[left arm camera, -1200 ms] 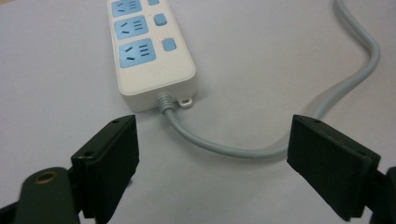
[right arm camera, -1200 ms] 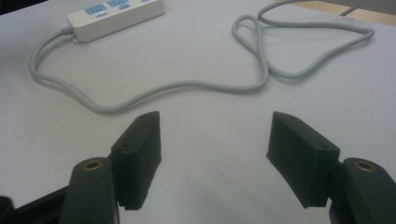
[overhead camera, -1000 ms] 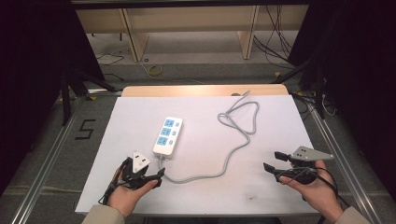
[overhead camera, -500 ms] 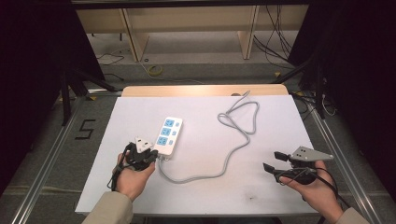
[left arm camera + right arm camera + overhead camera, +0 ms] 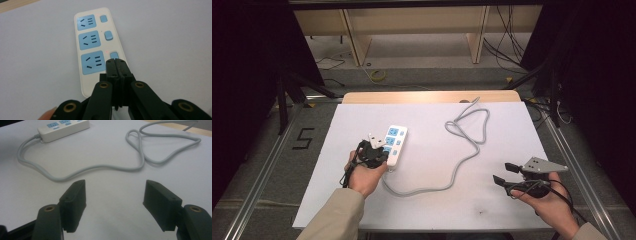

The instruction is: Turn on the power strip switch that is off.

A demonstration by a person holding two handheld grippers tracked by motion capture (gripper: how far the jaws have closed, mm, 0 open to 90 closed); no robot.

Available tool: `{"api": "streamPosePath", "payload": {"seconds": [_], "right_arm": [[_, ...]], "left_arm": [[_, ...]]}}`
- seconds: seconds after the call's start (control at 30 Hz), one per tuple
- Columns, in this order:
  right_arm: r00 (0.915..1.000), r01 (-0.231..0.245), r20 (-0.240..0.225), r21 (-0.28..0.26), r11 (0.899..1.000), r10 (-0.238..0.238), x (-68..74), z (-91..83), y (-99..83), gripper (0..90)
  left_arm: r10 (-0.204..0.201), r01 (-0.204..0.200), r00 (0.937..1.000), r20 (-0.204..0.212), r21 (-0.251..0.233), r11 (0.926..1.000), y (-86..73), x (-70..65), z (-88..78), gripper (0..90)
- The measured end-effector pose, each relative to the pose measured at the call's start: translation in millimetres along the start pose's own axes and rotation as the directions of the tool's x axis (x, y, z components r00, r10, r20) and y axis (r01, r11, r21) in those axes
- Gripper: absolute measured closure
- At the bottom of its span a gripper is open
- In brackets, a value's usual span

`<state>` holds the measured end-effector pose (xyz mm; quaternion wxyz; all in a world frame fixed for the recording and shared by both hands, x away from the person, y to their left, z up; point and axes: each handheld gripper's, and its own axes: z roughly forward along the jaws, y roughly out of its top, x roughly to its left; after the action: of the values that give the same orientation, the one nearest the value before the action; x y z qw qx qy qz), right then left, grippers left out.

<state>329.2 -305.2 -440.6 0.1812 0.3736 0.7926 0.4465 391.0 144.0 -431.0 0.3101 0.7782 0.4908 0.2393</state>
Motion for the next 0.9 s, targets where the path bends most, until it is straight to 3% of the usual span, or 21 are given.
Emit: {"api": "streamPosePath", "payload": {"seconds": [0.43,0.9], "right_arm": [[0.9999,0.001,-0.011,0.004,1.000,-0.001,1.9,0.8,-0.6,34.6],[0.9999,0.006,-0.014,0.004,1.000,-0.006,2.7,1.0,-0.2,34.3]], "left_arm": [[0.029,-0.028,0.9995,-0.012,0.032,0.9991,20.0,3.4,19.8,89.8],[-0.003,0.003,1.0000,-0.002,0.038,0.9993,26.0,9.5,24.8,89.8]]}}
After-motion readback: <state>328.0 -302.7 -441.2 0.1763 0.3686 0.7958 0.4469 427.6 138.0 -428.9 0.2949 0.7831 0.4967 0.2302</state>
